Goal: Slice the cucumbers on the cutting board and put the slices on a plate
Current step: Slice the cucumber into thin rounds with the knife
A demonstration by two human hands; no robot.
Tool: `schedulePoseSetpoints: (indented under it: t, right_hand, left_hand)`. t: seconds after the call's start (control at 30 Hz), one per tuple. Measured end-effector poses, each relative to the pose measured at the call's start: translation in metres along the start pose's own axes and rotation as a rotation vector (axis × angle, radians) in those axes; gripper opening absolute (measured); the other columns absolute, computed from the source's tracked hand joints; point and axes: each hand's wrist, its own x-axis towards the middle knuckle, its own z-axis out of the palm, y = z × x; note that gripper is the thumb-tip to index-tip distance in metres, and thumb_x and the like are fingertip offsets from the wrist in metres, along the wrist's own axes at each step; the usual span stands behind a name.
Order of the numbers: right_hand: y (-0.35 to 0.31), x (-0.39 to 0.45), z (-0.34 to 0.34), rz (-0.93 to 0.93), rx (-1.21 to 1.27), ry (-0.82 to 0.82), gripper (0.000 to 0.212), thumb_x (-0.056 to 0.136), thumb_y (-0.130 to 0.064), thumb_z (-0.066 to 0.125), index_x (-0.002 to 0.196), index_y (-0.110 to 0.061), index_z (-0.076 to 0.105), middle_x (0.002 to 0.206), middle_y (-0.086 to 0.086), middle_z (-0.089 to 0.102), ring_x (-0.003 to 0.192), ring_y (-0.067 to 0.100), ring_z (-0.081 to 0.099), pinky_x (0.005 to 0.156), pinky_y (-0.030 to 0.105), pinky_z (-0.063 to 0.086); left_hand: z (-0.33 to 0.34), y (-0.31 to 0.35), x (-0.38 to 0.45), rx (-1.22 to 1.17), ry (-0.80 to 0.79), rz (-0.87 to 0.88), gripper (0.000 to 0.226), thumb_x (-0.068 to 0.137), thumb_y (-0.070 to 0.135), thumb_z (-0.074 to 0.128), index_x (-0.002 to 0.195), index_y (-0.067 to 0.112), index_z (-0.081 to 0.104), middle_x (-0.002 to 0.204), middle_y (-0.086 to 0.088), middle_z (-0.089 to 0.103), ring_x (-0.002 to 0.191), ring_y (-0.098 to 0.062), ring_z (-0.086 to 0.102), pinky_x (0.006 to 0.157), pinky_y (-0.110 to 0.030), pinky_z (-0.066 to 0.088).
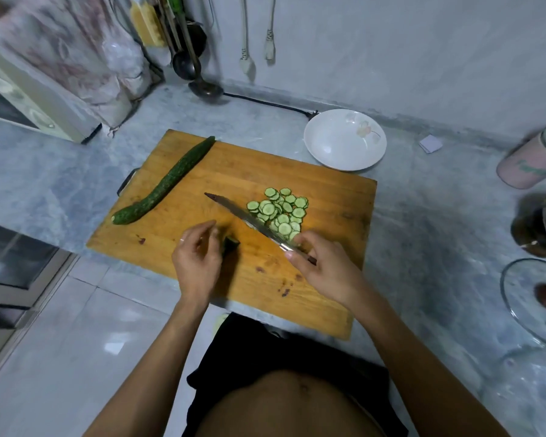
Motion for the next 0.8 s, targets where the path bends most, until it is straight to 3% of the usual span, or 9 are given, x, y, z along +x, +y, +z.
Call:
schedulePoseSetpoints:
  t: [0.07, 0.1, 0.2, 0.33, 0.4, 0.5, 0.67, 0.8]
  right_hand:
    - [-0.006, 0.000, 0.005, -0.012, 0.041, -0.003, 0.048, 0.092, -0.066, 0.045, 0.128, -0.037, 0.057, 0.104, -0.008, 0.069, 0.107, 0.024, 0.063, 0.083, 0.041, 0.055]
    - [-0.011, 0.000, 0.006, -0.035, 0.058, -0.001, 0.049, 0.094, -0.065, 0.044, 0.128, -0.035, 0.061, 0.103, -0.006, 0.071, 0.101, 0.023, 0.066, 0.082, 0.046, 0.056]
    - [-0.022, 0.000, 0.008, -0.092, 0.081, 0.003, 0.035, 0.101, -0.051, 0.046, 0.113, -0.027, 0.069, 0.066, -0.006, 0.060, 0.065, 0.029, 0.062, 0.063, 0.052, 0.051]
    - [-0.034, -0.006, 0.013, -0.111, 0.058, -0.041, 0.036, 0.101, -0.051, 0.045, 0.114, -0.028, 0.070, 0.087, 0.009, 0.072, 0.078, 0.027, 0.068, 0.069, 0.049, 0.054]
    - [-0.040, -0.010, 0.015, -0.121, 0.021, -0.076, 0.035, 0.101, -0.048, 0.045, 0.110, -0.023, 0.069, 0.077, 0.003, 0.069, 0.068, 0.017, 0.064, 0.062, 0.042, 0.051]
    - [-0.048, -0.016, 0.019, -0.152, -0.047, -0.097, 0.032, 0.104, -0.040, 0.047, 0.099, -0.017, 0.069, 0.059, -0.003, 0.048, 0.052, 0.009, 0.045, 0.052, 0.040, 0.041]
    - [-0.055, -0.022, 0.021, -0.147, -0.146, -0.116, 0.033, 0.103, -0.043, 0.044, 0.095, -0.019, 0.064, 0.059, -0.001, 0.048, 0.062, 0.019, 0.054, 0.059, 0.045, 0.046]
    - [-0.055, -0.023, 0.022, -0.137, -0.151, -0.108, 0.032, 0.103, -0.048, 0.043, 0.103, -0.024, 0.065, 0.062, -0.006, 0.048, 0.069, 0.017, 0.054, 0.060, 0.039, 0.046]
  left_hand:
    - [-0.001, -0.016, -0.006, 0.095, -0.103, -0.004, 0.017, 0.090, 0.016, 0.067, 0.106, 0.016, 0.073, 0.106, 0.000, 0.068, 0.098, -0.010, 0.060, 0.088, -0.031, 0.051]
    - [-0.001, -0.021, -0.010, 0.131, -0.143, 0.006, 0.017, 0.088, 0.016, 0.069, 0.105, 0.015, 0.073, 0.106, -0.001, 0.068, 0.098, -0.013, 0.061, 0.088, -0.030, 0.051]
    - [0.002, -0.032, -0.020, 0.186, -0.158, 0.052, 0.016, 0.087, 0.014, 0.072, 0.101, 0.007, 0.074, 0.103, -0.004, 0.071, 0.097, -0.019, 0.064, 0.085, -0.030, 0.051]
    - [0.007, -0.039, -0.027, 0.186, -0.111, 0.088, 0.014, 0.087, 0.012, 0.071, 0.099, 0.005, 0.075, 0.102, -0.006, 0.071, 0.096, -0.019, 0.065, 0.084, -0.023, 0.050]
    - [0.009, -0.042, -0.028, 0.193, -0.106, 0.112, 0.016, 0.088, 0.012, 0.069, 0.101, 0.007, 0.075, 0.102, -0.006, 0.070, 0.094, -0.020, 0.064, 0.080, -0.027, 0.052]
    - [0.012, -0.046, -0.028, 0.248, -0.104, 0.162, 0.019, 0.088, 0.011, 0.063, 0.103, 0.011, 0.076, 0.102, -0.006, 0.068, 0.092, -0.022, 0.062, 0.074, -0.030, 0.050]
    - [0.016, -0.048, -0.031, 0.345, -0.096, 0.147, 0.026, 0.086, 0.016, 0.055, 0.100, 0.012, 0.076, 0.104, -0.011, 0.066, 0.094, -0.030, 0.059, 0.071, -0.032, 0.048]
    - [0.016, -0.044, -0.033, 0.381, -0.090, 0.150, 0.022, 0.082, 0.011, 0.061, 0.098, 0.011, 0.076, 0.102, -0.012, 0.065, 0.092, -0.029, 0.058, 0.070, -0.029, 0.045]
